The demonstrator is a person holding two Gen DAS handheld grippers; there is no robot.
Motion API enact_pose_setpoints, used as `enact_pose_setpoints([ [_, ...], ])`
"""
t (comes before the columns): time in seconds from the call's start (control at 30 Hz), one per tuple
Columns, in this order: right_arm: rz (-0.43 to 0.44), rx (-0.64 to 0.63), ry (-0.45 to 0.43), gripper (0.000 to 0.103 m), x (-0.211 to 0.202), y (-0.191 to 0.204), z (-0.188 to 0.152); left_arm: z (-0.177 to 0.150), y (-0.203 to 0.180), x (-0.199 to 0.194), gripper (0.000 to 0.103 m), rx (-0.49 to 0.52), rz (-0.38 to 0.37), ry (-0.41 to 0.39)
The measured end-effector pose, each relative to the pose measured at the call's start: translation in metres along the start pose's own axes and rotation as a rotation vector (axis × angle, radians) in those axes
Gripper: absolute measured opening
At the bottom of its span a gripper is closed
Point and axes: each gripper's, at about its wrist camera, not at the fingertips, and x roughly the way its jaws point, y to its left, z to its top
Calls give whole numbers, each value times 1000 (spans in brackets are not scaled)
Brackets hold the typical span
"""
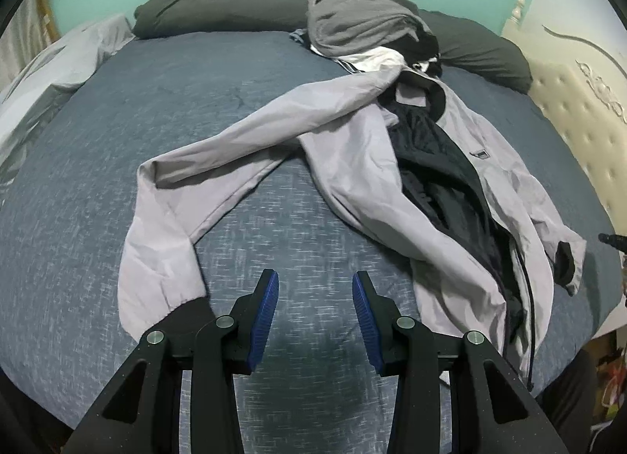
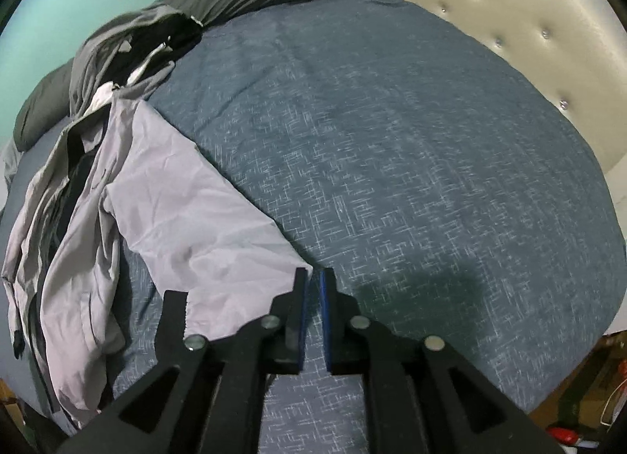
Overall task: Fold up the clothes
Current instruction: 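Grasp the other sleeve's black cuff with the right tool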
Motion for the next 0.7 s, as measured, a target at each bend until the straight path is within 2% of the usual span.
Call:
enact_pose_setpoints([
  [0.07,55,-19,-3,14,-2,7,-5,2,-6,2,43,9,-2,4],
  [0.13,128,-92,13,25,-1,27,-15,3,-12,4,43,15,-7,7],
  [0.17,129,-119,25,33,2,36,-19,4,-16,5,43,18,-9,10],
  [0.27,175,-205,86,42,12,71,-37,4,-25,8,43,34,-18,18],
  [0.3,175,-226,108,47,18,82,-40,4,-28,8,43,36,-21,18],
  [0.4,176,-290,174,55,38,115,-52,3,-33,6,43,42,-31,18],
  [0.5,142,-316,225,56,59,135,-61,2,-34,3,43,42,-38,15],
  [0.67,58,-327,244,56,81,141,-69,-2,-31,-2,43,43,-41,18],
  [0.7,47,-331,244,51,83,139,-69,-3,-30,-2,43,40,-41,19],
])
